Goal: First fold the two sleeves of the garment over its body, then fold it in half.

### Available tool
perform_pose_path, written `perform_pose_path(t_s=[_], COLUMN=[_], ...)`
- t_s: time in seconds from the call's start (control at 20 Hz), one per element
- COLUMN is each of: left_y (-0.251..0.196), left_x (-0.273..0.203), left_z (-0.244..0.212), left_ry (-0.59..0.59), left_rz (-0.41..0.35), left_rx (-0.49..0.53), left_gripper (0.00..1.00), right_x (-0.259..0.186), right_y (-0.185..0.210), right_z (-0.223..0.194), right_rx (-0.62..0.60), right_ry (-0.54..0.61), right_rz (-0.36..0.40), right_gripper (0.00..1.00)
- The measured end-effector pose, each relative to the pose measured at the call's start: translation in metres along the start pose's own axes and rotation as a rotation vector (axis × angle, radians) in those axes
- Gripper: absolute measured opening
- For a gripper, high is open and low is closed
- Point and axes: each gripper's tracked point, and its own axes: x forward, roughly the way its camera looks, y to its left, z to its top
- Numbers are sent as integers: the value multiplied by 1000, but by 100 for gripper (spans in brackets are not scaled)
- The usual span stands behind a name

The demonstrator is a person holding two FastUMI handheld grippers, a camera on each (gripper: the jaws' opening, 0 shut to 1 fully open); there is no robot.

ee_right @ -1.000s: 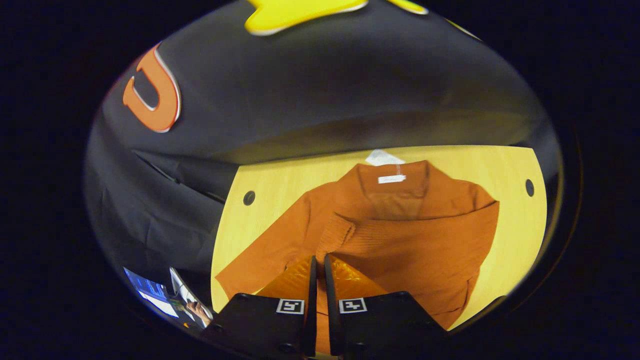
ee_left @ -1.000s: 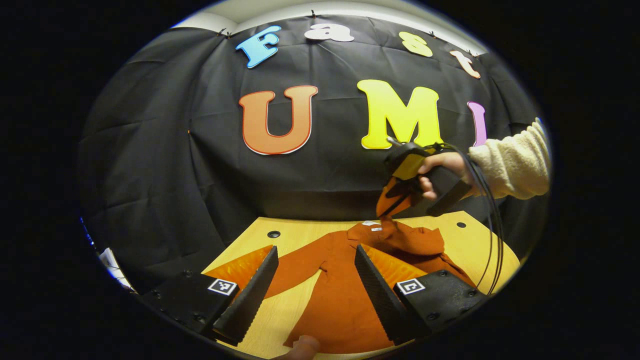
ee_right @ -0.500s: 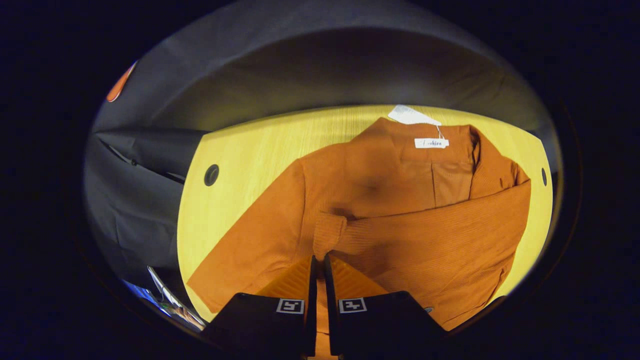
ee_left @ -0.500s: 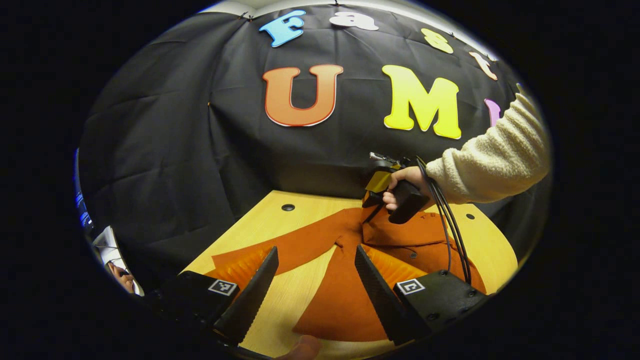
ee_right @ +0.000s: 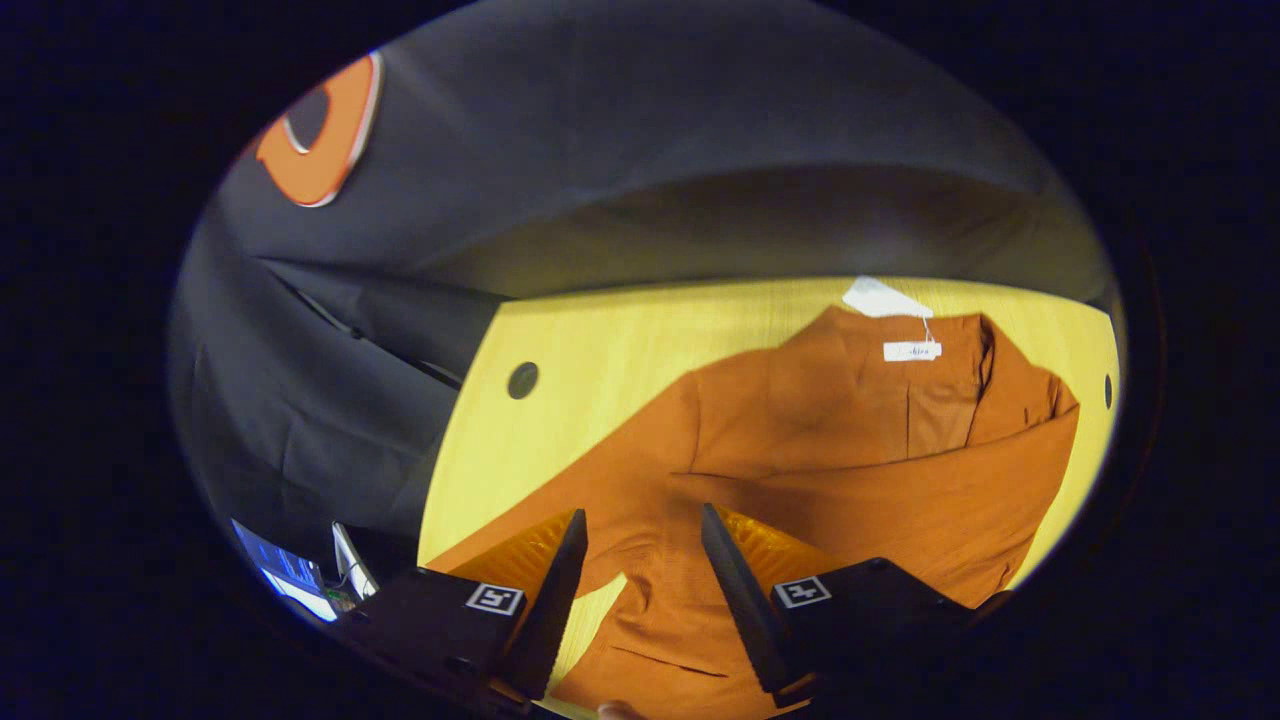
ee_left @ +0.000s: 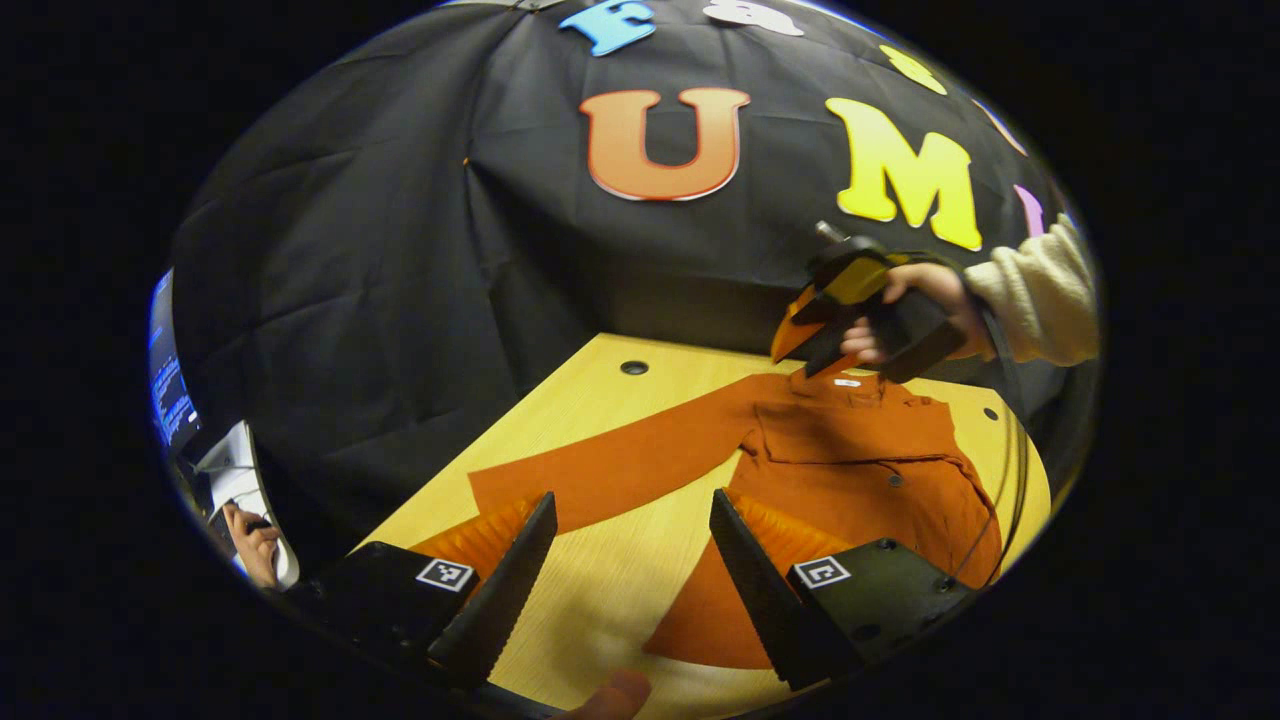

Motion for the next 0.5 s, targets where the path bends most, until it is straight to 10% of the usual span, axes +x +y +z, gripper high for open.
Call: perform_pose_path(t_s=[0.5], left_y=[114], left_x=[103], left_z=[-42], left_ry=[216], left_rz=[259], left_rx=[-237], left_gripper=[100], right_x=[-170], right_y=[-70], right_z=[-21], right_rx=[-252], right_ry=[-260], right_rz=[-86], right_gripper=[96])
